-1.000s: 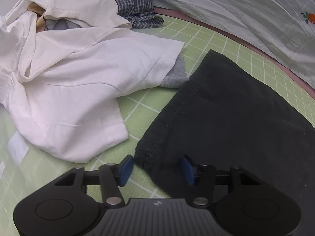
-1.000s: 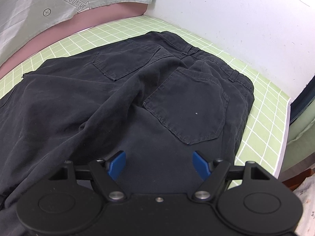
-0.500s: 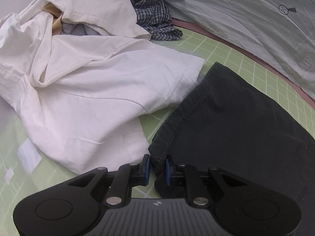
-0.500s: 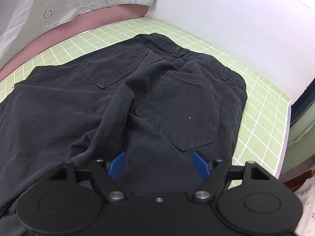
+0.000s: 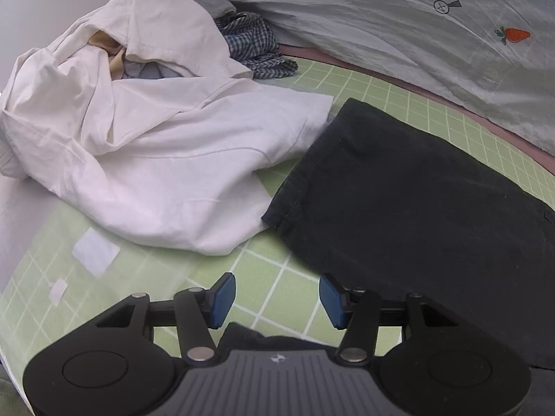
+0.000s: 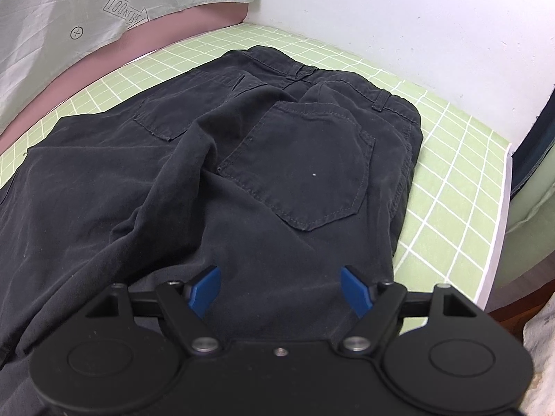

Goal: Fold clothes

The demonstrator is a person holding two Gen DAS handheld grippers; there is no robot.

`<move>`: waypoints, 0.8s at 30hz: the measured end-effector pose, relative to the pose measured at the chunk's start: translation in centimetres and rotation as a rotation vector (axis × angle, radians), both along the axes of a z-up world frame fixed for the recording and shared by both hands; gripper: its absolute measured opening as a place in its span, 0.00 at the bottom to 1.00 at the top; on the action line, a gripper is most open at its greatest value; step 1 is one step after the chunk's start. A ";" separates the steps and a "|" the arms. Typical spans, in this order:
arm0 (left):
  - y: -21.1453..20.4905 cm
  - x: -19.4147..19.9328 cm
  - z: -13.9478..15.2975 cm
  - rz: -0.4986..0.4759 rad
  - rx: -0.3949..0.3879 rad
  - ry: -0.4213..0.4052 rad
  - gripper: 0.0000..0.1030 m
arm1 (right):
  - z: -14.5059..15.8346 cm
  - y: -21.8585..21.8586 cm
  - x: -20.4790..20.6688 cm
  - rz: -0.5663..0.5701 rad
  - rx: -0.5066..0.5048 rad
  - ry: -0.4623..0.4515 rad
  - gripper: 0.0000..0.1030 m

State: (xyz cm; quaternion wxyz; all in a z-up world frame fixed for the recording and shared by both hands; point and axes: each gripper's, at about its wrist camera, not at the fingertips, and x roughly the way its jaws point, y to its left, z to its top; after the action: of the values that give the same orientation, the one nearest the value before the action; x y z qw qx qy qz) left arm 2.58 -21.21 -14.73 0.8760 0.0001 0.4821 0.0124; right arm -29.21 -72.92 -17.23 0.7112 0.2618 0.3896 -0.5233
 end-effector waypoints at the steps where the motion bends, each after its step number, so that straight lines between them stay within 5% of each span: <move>1: 0.5 -0.5 -0.2 0.008 -0.001 0.010 0.54 | -0.1 0.2 -0.2 0.005 0.002 -0.004 0.75; 13: 3.1 -3.3 -2.9 0.031 -0.084 0.081 0.53 | 0.0 1.9 -1.5 0.028 0.001 -0.030 0.77; 17: 2.7 -3.1 -2.9 0.025 -0.050 0.063 0.23 | 0.1 2.4 -1.6 0.028 -0.006 -0.023 0.77; 24: 2.3 -1.2 -1.6 0.048 -0.007 -0.004 0.18 | 0.1 2.7 -2.0 0.004 -0.002 -0.029 0.77</move>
State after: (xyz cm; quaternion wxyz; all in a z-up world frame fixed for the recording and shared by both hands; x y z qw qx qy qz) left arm 1.41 -18.93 -16.30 0.8764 -0.0144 0.4804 0.0315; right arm -31.20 -70.20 -17.09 0.7180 0.2678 0.3792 -0.5186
